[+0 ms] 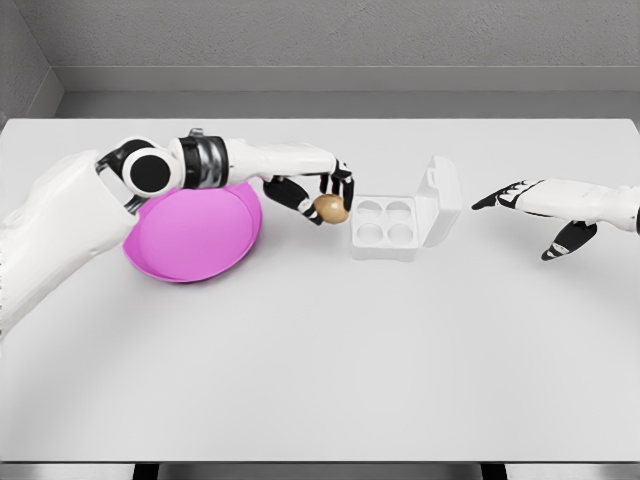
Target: Pack egg into the box and close the box lid
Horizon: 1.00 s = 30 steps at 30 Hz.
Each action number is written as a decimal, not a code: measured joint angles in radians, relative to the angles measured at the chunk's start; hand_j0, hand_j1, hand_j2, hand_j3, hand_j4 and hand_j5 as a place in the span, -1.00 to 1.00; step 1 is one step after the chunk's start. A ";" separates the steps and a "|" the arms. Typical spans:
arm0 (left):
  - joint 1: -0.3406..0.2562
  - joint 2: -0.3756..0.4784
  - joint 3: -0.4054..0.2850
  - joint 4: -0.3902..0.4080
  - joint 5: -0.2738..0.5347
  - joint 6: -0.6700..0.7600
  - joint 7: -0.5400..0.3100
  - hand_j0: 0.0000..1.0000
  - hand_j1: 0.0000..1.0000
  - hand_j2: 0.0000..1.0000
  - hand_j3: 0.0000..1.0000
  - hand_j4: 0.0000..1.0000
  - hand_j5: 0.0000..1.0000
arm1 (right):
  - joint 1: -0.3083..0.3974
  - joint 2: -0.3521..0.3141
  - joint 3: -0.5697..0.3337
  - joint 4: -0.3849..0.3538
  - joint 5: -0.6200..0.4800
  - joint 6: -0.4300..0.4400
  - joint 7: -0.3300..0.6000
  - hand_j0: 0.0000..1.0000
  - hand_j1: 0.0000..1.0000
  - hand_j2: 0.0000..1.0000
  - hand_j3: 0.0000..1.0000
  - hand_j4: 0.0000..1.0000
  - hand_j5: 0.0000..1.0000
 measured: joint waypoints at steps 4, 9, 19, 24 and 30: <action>-0.002 -0.023 0.001 0.024 0.001 -0.001 0.002 -0.12 -0.12 -0.12 -0.12 -0.12 -0.12 | 0.000 0.000 -0.001 0.001 0.000 0.000 0.000 1.00 1.00 1.00 1.00 1.00 1.00; -0.002 -0.047 0.002 0.031 0.002 -0.001 0.003 -0.12 -0.12 -0.12 -0.12 -0.12 -0.12 | 0.000 0.000 -0.001 0.001 0.000 0.000 0.000 1.00 1.00 1.00 1.00 1.00 1.00; -0.002 -0.094 0.027 0.073 0.006 -0.002 0.004 -0.11 -0.11 -0.11 -0.11 -0.11 -0.11 | 0.002 0.001 -0.001 0.006 0.000 0.001 0.000 1.00 1.00 1.00 1.00 1.00 1.00; -0.002 -0.124 0.044 0.102 0.007 -0.002 0.003 -0.11 -0.11 -0.11 -0.11 -0.11 -0.11 | -0.006 0.004 -0.004 0.037 0.000 0.001 0.000 1.00 1.00 1.00 1.00 1.00 1.00; -0.002 -0.166 0.049 0.137 0.014 -0.003 0.002 -0.11 -0.11 -0.11 -0.11 -0.11 -0.11 | -0.023 0.014 0.002 0.135 0.002 0.000 0.000 1.00 1.00 1.00 1.00 1.00 1.00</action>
